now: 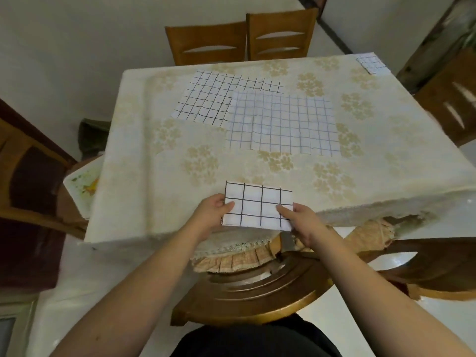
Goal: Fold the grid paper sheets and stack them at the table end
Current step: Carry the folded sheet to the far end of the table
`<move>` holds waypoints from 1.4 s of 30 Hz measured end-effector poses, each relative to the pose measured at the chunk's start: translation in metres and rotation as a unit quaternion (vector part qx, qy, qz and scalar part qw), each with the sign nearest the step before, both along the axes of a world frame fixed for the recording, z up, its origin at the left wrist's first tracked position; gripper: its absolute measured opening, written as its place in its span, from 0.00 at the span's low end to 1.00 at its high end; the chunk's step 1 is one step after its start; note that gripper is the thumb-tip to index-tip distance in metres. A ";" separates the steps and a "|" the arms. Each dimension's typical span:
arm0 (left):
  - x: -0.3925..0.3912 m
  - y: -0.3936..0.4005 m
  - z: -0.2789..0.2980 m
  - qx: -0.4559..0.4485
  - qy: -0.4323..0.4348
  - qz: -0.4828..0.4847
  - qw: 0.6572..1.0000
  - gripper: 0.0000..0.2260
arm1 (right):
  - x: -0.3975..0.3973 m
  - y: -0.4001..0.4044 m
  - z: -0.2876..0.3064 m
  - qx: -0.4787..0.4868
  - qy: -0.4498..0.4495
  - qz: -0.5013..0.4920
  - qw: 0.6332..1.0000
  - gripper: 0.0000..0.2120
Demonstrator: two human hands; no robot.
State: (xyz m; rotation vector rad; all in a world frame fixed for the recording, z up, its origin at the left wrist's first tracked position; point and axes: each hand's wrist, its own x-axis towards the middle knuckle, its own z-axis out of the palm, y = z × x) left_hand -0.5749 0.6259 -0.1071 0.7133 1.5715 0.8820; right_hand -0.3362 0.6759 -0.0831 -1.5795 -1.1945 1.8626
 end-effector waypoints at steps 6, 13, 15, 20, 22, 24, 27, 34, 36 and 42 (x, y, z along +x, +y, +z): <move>-0.002 -0.011 0.013 0.023 -0.045 -0.053 0.997 0.10 | 0.013 -0.029 0.016 0.050 -0.049 -0.030 0.997 0.13; 0.046 -0.011 0.031 0.034 -0.075 -0.149 0.985 0.10 | 0.065 -0.088 0.026 0.041 -0.030 -0.157 0.986 0.15; 0.067 -0.012 0.037 0.054 -0.061 -0.172 0.982 0.12 | 0.083 -0.107 0.029 0.041 -0.018 -0.191 0.981 0.14; 0.115 -0.018 0.046 0.073 -0.031 -0.233 0.969 0.09 | 0.120 -0.152 0.033 0.053 -0.004 -0.276 0.960 0.13; 0.135 -0.024 0.050 0.074 -0.023 -0.279 0.957 0.07 | 0.135 -0.172 0.038 0.059 -0.011 -0.306 0.950 0.11; 0.158 -0.031 0.057 0.079 -0.012 -0.321 0.944 0.06 | 0.153 -0.192 0.039 0.073 -0.028 -0.326 0.942 0.11; 0.197 -0.046 0.061 0.078 0.017 -0.374 0.924 0.03 | 0.185 -0.228 0.037 0.091 -0.039 -0.356 0.929 0.10; 0.301 -0.106 0.062 0.090 0.071 -0.455 0.883 0.07 | 0.271 -0.325 0.030 0.105 -0.043 -0.455 0.883 0.03; 0.332 -0.126 0.060 0.078 0.062 -0.465 0.880 0.08 | 0.296 -0.355 0.024 0.100 -0.043 -0.478 0.872 0.07; 0.417 -0.185 0.053 0.036 0.030 -0.486 0.873 0.10 | 0.357 -0.427 0.008 0.090 -0.001 -0.535 0.840 0.08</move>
